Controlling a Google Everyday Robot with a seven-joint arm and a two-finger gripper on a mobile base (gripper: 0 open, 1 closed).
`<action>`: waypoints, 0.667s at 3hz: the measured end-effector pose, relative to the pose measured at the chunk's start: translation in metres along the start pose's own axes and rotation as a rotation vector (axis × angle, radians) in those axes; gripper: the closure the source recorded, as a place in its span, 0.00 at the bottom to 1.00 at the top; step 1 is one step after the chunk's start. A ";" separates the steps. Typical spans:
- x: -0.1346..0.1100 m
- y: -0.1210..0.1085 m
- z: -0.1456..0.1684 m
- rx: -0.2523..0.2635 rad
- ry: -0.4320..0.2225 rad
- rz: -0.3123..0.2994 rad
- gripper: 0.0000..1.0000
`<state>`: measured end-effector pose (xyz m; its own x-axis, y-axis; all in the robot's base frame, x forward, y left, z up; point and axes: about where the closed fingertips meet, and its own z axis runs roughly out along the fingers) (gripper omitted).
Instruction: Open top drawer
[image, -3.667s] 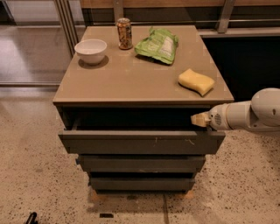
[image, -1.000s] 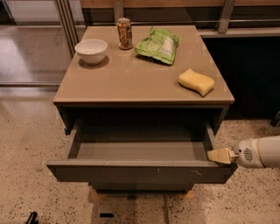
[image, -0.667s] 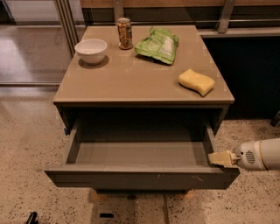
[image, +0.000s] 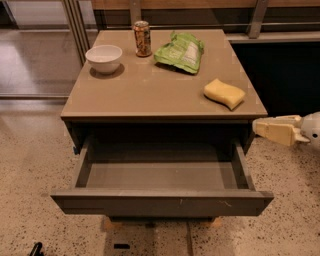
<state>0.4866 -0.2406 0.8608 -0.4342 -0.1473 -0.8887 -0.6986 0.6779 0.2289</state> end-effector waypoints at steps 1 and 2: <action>0.009 0.000 0.004 -0.003 0.021 0.014 0.73; 0.009 0.000 0.005 -0.003 0.021 0.014 0.50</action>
Offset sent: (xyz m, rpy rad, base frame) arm -0.0010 0.0015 -0.0088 -0.0053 0.0207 0.0022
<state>0.4853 -0.2388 0.8507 -0.4560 -0.1528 -0.8768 -0.6940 0.6778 0.2428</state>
